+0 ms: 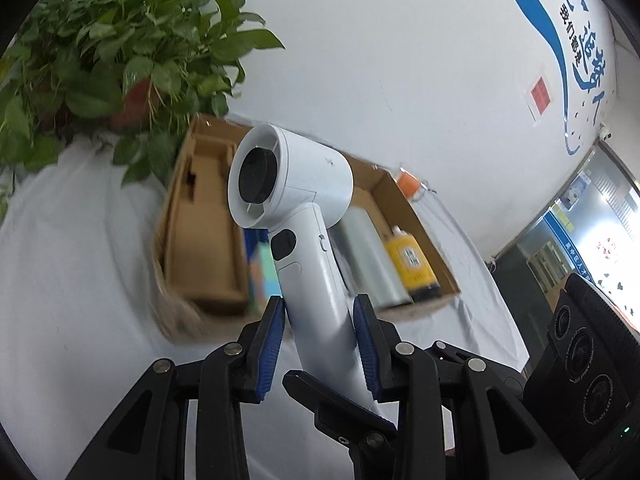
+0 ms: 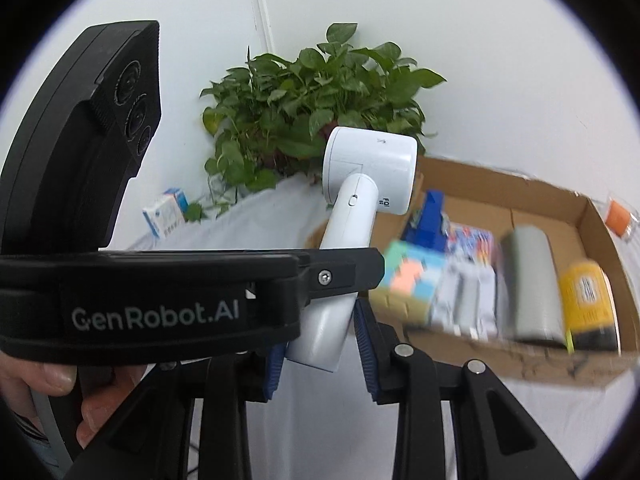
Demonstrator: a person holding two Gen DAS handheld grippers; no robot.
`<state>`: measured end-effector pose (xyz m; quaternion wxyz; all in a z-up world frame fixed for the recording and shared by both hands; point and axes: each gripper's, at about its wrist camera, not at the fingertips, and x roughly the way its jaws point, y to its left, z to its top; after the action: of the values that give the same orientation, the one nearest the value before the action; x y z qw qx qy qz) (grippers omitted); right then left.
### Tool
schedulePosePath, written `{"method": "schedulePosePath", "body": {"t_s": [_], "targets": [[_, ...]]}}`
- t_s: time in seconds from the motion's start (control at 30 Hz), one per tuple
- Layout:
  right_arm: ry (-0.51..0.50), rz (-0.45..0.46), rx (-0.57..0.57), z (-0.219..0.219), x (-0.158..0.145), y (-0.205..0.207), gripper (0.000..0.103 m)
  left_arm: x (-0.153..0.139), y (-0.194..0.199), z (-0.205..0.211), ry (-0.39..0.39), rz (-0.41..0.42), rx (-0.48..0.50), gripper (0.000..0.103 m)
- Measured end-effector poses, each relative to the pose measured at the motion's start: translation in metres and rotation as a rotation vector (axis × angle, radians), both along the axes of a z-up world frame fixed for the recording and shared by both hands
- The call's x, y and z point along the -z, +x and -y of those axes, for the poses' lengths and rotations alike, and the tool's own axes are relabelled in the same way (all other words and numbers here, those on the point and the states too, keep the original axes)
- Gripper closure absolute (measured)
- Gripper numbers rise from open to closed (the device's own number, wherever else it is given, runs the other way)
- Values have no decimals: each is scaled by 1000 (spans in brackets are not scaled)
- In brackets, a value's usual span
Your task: Organize rigid objects
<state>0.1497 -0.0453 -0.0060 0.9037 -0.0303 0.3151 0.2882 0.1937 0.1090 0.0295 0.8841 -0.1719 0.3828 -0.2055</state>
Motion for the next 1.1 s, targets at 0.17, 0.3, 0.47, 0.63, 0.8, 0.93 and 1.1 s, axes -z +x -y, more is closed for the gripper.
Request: {"method": "schedulePosePath", "body": {"t_s": [0.17, 0.3, 0.47, 0.63, 0.8, 0.93, 1.1], "targets": [[20, -56, 46, -25, -8, 61, 72, -9, 80, -34, -22, -46, 47, 71], [33, -147, 82, -34, 6, 102, 72, 18, 136, -49, -95, -126, 71, 70], [-12, -286, 139, -40, 40, 134, 71, 65, 172, -48, -124, -242, 110, 70], [-6, -290, 127, -38, 35, 127, 71, 63, 168, -54, -81, -234, 81, 71], [-16, -156, 149, -10, 9, 85, 46, 23, 112, -60, 94, -63, -40, 61], [-21, 12, 199, 25, -3, 39, 12, -17, 26, -43, 307, 199, -252, 0], [-76, 33, 291, 74, 13, 6, 1, -14, -45, 7, 398, 332, -345, 0]]}}
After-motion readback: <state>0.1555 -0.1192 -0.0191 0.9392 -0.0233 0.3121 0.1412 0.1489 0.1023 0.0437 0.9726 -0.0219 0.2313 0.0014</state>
